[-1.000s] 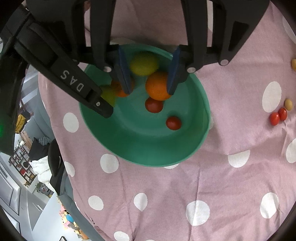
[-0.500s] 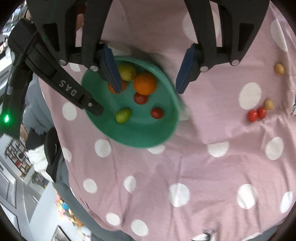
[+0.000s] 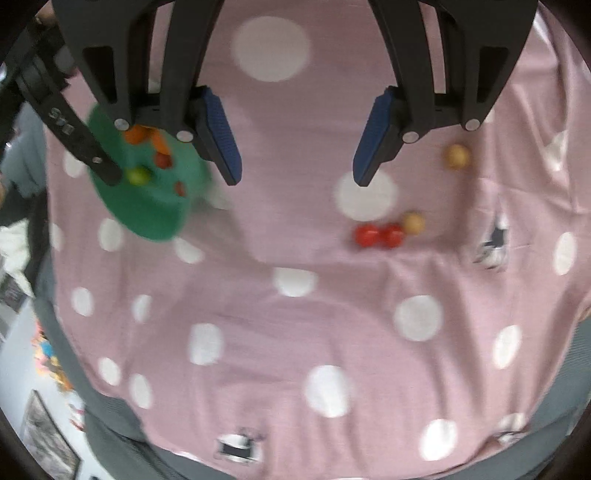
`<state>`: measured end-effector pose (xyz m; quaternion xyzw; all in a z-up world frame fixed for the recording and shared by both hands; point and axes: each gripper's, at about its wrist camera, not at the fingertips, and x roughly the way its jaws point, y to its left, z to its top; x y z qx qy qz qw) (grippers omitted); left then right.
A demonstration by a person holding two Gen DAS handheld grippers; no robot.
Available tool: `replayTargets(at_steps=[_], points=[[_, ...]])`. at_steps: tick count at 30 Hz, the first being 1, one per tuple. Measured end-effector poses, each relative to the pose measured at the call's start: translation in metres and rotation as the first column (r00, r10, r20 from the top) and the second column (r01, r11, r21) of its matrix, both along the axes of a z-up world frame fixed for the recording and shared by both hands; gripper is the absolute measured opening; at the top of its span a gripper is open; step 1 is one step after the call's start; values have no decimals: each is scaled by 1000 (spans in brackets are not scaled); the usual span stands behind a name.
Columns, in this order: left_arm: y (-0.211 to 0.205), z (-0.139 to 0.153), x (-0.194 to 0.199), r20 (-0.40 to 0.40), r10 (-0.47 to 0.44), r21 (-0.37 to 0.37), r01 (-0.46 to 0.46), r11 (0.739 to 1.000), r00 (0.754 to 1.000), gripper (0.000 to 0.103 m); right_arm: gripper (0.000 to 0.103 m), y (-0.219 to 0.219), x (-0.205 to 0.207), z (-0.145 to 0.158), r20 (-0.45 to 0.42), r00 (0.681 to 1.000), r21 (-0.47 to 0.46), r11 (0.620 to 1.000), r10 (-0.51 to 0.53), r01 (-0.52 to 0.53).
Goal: Organize fruits
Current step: 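Move both open tools back to the small tan fruits, then grasp a small tan fruit with the left tool while the right tool grasps another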
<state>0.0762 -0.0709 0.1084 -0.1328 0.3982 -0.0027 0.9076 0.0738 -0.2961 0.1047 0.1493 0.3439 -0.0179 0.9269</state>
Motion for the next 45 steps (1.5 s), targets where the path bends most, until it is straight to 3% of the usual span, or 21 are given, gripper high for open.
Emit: replayTargets(at_steps=[5, 14, 18, 24, 30, 32, 36, 45], points=[[49, -13, -13, -40, 135, -31, -136, 990, 990, 63, 42, 30, 3, -2, -6, 996, -32, 995, 93, -93], [126, -39, -28, -135, 372, -79, -384, 920, 918, 61, 42, 79, 7, -19, -63, 968, -25, 969, 243, -245], [132, -50, -27, -152, 362, -138, -382, 914, 920, 54, 42, 97, 10, -30, -103, 952, -13, 957, 287, -290], [121, -70, -15, -189, 315, -154, -345, 926, 930, 26, 42, 115, 13, -36, -125, 931, 0, 938, 343, -346], [115, -80, -4, -233, 319, -129, -354, 926, 919, 26, 42, 141, 39, -41, -155, 885, 115, 898, 439, -425], [116, -86, 0, -254, 319, -126, -358, 925, 913, 26, 42, 161, 56, -51, -210, 851, 149, 876, 481, -458], [117, -93, 7, -269, 310, -144, -356, 923, 912, 26, 42, 212, 84, -67, -266, 789, 111, 831, 553, -545], [120, -107, 18, -286, 315, -193, -376, 906, 905, 22, 42, 255, 118, -105, -328, 746, 108, 807, 580, -580]])
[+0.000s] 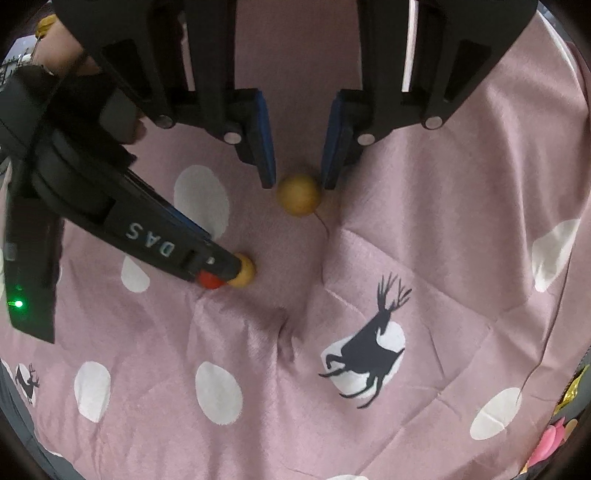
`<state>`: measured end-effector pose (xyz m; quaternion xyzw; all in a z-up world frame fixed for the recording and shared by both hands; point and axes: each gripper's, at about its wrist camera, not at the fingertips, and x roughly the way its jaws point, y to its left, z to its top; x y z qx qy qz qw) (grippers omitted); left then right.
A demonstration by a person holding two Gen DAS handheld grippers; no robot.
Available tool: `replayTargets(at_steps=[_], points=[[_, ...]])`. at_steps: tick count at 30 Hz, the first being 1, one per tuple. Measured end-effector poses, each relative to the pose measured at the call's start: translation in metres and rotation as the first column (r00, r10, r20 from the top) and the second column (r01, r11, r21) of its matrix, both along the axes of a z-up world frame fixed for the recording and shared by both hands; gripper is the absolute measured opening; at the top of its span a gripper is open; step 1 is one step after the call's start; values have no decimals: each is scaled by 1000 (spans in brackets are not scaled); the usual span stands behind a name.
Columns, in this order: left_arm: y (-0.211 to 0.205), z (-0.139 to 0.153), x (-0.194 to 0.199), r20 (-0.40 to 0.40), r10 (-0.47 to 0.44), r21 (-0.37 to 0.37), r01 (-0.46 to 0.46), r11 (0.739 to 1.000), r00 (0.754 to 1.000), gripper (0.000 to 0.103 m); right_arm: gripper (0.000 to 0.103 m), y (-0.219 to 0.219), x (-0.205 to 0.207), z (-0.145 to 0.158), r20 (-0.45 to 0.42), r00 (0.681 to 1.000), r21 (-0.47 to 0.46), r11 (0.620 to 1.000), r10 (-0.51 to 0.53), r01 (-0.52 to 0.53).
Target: Organize fruits
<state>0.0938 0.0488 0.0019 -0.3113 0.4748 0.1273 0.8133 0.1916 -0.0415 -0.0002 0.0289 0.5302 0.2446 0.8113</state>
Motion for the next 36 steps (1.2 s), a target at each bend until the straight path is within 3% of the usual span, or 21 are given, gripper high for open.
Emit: replayTargets(at_steps=[4, 10, 14, 20, 31, 36], points=[[4, -2, -1, 24, 14, -3, -14, 1000, 1000, 22, 42, 3, 4, -2, -7, 1000, 60, 998, 5, -4], [9, -3, -5, 38, 18, -2, -18, 1000, 999, 22, 42, 11, 3, -3, 5, 1000, 49, 999, 17, -18], [10, 0, -8, 42, 17, -10, -17, 1000, 999, 22, 26, 11, 2, -5, -19, 999, 96, 995, 34, -32], [13, 11, -17, 56, 18, 8, -19, 1000, 998, 22, 19, 10, -2, 5, 3, 999, 72, 997, 33, -33], [23, 24, -28, 91, 38, -42, -34, 999, 995, 22, 19, 4, -1, 17, 13, 1000, 104, 995, -2, 1], [32, 32, -36, 96, 53, -45, -49, 998, 994, 22, 24, 17, -1, 1, -5, 1000, 43, 999, 22, -22]])
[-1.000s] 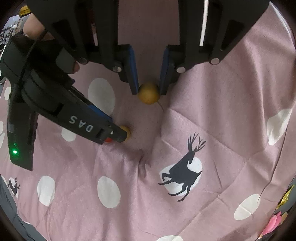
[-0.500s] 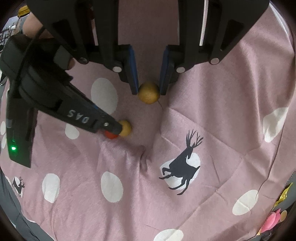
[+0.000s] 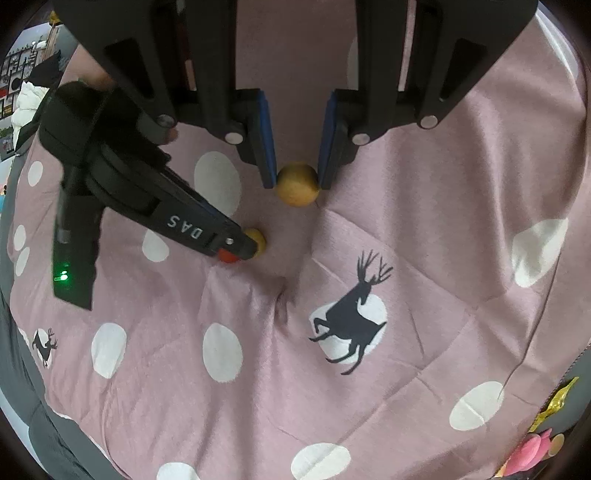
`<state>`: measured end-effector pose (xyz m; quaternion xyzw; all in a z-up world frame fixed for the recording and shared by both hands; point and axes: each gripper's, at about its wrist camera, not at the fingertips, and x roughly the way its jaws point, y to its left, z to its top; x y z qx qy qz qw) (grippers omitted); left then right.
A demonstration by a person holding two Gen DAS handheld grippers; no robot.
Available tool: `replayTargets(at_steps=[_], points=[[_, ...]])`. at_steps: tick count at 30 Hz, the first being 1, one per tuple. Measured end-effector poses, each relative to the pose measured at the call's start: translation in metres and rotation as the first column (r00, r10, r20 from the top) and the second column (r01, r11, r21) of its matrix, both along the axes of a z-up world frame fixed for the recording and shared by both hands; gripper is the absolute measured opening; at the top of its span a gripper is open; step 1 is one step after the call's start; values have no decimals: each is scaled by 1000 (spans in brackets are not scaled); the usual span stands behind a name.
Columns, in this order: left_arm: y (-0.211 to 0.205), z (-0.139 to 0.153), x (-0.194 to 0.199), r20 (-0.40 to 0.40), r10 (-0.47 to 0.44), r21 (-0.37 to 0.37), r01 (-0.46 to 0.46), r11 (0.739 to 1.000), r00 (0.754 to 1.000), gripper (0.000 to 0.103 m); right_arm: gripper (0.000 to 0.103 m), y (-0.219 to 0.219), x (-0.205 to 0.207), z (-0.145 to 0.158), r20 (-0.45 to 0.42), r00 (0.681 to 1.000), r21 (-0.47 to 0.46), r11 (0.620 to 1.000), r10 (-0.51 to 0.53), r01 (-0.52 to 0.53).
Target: Organize fruits
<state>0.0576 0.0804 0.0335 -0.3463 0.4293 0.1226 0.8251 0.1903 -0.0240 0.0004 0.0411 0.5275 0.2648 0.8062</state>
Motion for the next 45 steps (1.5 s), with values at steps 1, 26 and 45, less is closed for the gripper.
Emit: replayTargets(at_steps=[1, 26, 45], points=[[1, 1, -1, 1, -1, 2, 1, 1000, 1000, 22, 24, 0, 1, -2, -13, 1000, 15, 1000, 1, 0], [-66, 26, 8, 29, -172, 201, 163, 966, 985, 18, 25, -136, -87, 53, 126, 948, 49, 956, -292, 288], [-5, 26, 12, -13, -8, 98, 10, 995, 1000, 34, 25, -167, -92, 59, 130, 938, 104, 945, -323, 311]])
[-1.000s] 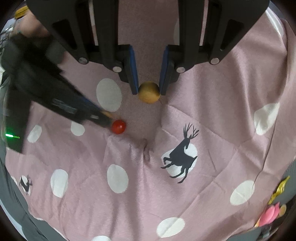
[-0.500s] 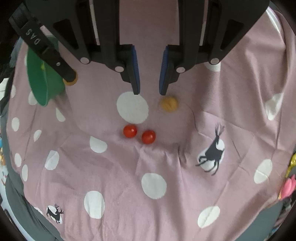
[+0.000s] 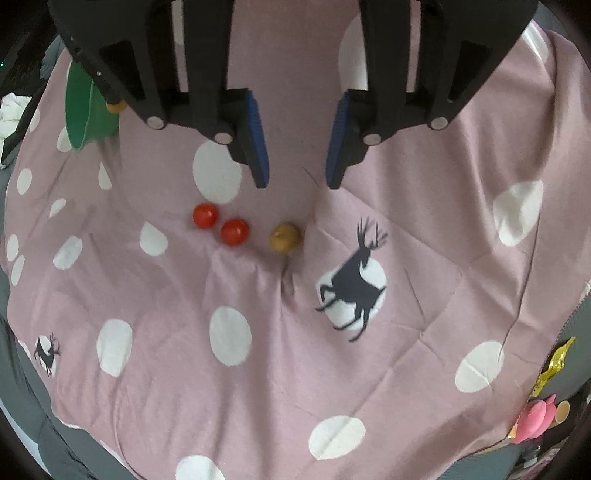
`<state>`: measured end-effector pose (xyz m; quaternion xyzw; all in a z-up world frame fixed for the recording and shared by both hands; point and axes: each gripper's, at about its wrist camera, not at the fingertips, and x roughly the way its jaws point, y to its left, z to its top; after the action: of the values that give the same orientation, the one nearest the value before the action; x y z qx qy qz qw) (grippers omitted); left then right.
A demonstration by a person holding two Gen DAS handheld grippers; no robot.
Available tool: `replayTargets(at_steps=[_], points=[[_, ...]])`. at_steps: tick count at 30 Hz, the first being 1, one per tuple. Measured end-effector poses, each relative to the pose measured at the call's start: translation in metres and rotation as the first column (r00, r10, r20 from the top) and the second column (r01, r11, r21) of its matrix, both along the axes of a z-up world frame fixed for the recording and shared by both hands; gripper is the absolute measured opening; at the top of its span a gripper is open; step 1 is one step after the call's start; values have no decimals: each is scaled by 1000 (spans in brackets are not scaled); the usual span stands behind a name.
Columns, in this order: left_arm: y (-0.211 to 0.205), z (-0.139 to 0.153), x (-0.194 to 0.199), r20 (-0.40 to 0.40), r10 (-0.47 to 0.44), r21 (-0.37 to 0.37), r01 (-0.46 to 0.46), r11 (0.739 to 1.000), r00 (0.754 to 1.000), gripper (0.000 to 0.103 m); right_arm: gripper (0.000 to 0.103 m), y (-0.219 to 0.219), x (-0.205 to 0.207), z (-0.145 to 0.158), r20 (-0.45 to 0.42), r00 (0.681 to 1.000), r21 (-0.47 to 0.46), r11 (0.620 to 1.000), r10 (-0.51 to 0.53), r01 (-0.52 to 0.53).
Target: Organize fruits
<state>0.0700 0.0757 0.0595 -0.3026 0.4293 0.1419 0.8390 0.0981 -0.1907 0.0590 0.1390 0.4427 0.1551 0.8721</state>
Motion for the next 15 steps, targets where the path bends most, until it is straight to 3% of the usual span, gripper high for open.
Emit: replayTargets(at_steps=[4, 15], points=[[4, 3, 3, -1, 15, 15, -15, 1000, 1000, 45, 25, -2, 1, 0, -5, 1000, 15, 1000, 2, -2], [-13, -8, 67, -29, -46, 69, 48, 996, 999, 44, 25, -15, 5, 2, -5, 1000, 56, 998, -13, 13]])
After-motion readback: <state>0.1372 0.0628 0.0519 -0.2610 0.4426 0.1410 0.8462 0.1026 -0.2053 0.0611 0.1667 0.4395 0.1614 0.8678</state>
